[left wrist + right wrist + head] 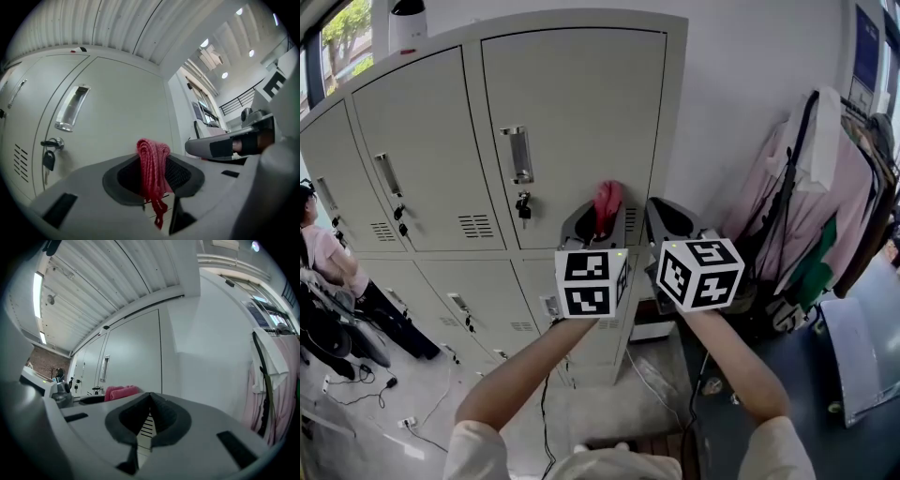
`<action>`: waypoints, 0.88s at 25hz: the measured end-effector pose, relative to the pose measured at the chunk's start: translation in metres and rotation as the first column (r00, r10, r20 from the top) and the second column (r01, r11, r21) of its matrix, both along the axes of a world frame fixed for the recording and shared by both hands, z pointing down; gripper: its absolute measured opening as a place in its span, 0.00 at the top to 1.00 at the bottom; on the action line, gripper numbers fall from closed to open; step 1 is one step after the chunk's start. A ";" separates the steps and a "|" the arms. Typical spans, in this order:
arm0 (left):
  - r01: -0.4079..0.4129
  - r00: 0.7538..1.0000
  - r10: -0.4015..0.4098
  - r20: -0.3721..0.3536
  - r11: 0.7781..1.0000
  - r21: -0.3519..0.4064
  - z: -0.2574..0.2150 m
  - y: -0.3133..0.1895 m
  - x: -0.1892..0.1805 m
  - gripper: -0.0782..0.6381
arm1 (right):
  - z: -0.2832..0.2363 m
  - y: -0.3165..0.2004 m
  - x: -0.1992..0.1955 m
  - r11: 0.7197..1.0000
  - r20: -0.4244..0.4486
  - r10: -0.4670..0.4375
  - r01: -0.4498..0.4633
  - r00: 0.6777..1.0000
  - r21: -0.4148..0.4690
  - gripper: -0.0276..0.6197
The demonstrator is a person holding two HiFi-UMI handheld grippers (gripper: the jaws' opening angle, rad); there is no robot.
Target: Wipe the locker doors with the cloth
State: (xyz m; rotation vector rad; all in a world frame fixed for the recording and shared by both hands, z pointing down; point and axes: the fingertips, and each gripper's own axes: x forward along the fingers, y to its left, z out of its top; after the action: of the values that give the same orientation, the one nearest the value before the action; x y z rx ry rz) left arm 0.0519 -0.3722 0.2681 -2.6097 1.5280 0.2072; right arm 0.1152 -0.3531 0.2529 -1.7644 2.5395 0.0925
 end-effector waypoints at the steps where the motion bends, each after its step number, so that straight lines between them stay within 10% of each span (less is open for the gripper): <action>1: -0.013 1.000 0.013 -0.002 1.000 -0.002 0.000 0.000 0.006 0.72 | 0.001 0.001 0.004 1.000 -0.001 0.008 -0.008 1.000 -0.002 0.95; 13: -0.136 0.991 0.136 0.000 0.990 -0.027 0.015 0.013 0.059 0.72 | 0.004 0.011 0.042 0.997 0.013 0.071 -0.071 0.997 -0.007 0.95; 22: -0.032 0.998 0.029 -0.060 0.999 -0.038 0.026 0.023 -0.007 0.72 | 0.023 0.001 0.002 0.999 0.047 -0.014 0.016 0.999 -0.043 0.95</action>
State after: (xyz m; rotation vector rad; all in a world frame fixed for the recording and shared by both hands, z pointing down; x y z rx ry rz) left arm 0.0445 -0.3496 0.2941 -2.6818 1.5265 0.2628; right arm 0.1175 -0.3518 0.2763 -1.7410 2.5400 -0.0048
